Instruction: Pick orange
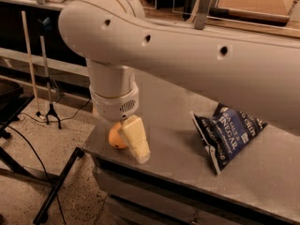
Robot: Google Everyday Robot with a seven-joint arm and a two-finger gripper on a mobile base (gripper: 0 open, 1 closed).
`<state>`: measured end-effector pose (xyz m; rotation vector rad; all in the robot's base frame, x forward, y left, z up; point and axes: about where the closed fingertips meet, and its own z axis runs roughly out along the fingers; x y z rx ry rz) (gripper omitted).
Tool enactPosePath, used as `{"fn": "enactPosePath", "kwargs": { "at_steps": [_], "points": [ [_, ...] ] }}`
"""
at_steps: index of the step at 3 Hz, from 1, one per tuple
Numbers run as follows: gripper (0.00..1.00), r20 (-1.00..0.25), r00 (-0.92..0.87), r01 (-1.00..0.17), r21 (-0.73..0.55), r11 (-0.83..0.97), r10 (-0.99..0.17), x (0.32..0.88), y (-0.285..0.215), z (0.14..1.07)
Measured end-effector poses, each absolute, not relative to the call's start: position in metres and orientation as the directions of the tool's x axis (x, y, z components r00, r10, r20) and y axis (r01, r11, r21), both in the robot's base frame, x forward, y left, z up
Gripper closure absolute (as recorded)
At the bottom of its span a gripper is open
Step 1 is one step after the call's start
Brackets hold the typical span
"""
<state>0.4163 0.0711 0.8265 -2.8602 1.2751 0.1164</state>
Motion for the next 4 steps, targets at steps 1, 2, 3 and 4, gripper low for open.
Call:
{"fn": "enactPosePath", "kwargs": {
  "at_steps": [1, 2, 3, 4],
  "points": [
    [0.0, -0.068, 0.671, -0.739, 0.024, -0.674, -0.738, 0.4166, 0.0737, 0.8254],
    [0.15, -0.068, 0.672, -0.738, 0.019, -0.674, -0.738, 0.417, 0.075, 0.8251],
    [0.38, -0.069, 0.672, -0.738, 0.014, -0.675, -0.737, 0.4174, 0.0763, 0.8247],
    [0.61, -0.069, 0.673, -0.738, 0.009, -0.675, -0.736, 0.4176, 0.0774, 0.8244]
  ]
}}
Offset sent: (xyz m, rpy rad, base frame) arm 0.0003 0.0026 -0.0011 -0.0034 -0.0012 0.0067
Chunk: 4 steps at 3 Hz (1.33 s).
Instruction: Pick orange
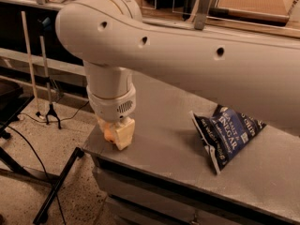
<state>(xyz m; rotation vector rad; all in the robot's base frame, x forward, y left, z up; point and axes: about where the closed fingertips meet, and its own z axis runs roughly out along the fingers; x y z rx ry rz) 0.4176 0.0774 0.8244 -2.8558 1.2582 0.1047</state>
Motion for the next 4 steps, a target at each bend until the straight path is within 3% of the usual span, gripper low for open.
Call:
{"fn": "enactPosePath", "kwargs": {
  "at_steps": [1, 2, 3, 4],
  "points": [
    [0.85, -0.069, 0.674, -0.737, 0.005, -0.676, -0.736, 0.418, 0.079, 0.824],
    [1.0, -0.058, 0.679, -0.734, -0.03, -0.678, -0.732, 0.418, 0.077, 0.846],
    [1.0, -0.044, 0.696, -0.716, -0.117, -0.688, -0.717, 0.419, 0.075, 0.898],
    [1.0, -0.044, 0.696, -0.716, -0.117, -0.688, -0.717, 0.419, 0.075, 0.898]
  ]
}}
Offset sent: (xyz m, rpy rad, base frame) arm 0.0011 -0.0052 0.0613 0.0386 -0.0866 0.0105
